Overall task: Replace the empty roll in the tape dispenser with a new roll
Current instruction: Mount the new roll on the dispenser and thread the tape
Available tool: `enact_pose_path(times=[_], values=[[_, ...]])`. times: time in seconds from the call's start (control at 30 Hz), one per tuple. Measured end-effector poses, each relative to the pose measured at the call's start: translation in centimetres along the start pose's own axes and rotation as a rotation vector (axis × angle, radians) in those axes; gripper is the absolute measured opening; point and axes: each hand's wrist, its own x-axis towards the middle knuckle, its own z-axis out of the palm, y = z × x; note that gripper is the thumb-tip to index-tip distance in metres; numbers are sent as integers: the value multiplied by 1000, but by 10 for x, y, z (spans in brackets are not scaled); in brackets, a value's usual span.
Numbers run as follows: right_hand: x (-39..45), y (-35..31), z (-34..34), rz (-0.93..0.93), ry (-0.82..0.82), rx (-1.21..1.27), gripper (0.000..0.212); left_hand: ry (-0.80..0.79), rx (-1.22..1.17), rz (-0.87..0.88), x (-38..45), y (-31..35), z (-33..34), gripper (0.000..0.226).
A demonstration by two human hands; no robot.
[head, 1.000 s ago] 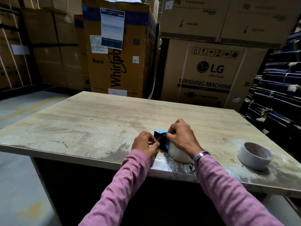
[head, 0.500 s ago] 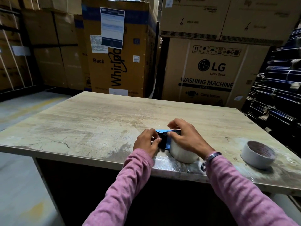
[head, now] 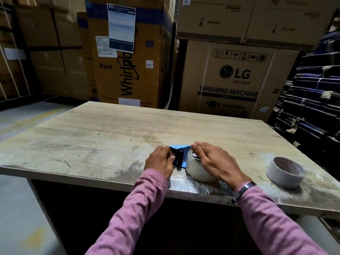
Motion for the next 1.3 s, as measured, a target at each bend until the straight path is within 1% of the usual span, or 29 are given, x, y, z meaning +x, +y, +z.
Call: enact_pose_path(times=[0.07,0.2,0.27,0.33,0.4,0.47,0.57,0.67,0.73,0.8,0.93,1.07,1.2,1.3], values=[[-3,0,2,-7,2,-10,67,-8,3,6,0,-1,-4,10],[-3,-1,4,-14,19,-19,70,-62,-94,7,3,-9,-10,9],[-2,0,4,-20,18,-13,71,-118,-120,18,5,-15,-13,16],[-2,1,4,-24,11,-5,72,-166,-186,29,6,-20,-17,31],[-1,4,5,-26,7,8,71,-188,-243,24,6,-23,-21,36],[-1,7,6,-31,7,25,70,-178,-280,6,5,-24,-22,33],[0,8,7,-37,1,35,68,-168,-361,-31,0,-23,-20,15],[-2,8,7,-37,10,32,64,-225,-406,-21,-4,-22,-20,25],[-3,7,7,-38,29,41,61,-272,-365,28,-5,-21,-19,28],[-3,8,8,-40,41,52,60,-276,-274,75,-5,-20,-17,30],[-1,9,9,-46,30,42,59,-223,-194,48,-2,-13,-13,17],[-3,6,11,-43,22,-8,58,-170,-175,49,-1,-14,-10,18],[-5,2,15,-40,44,-24,64,-124,-85,119,-2,-17,-5,19],[-5,1,15,-35,43,-24,64,-168,-77,158,-1,-22,-5,25]])
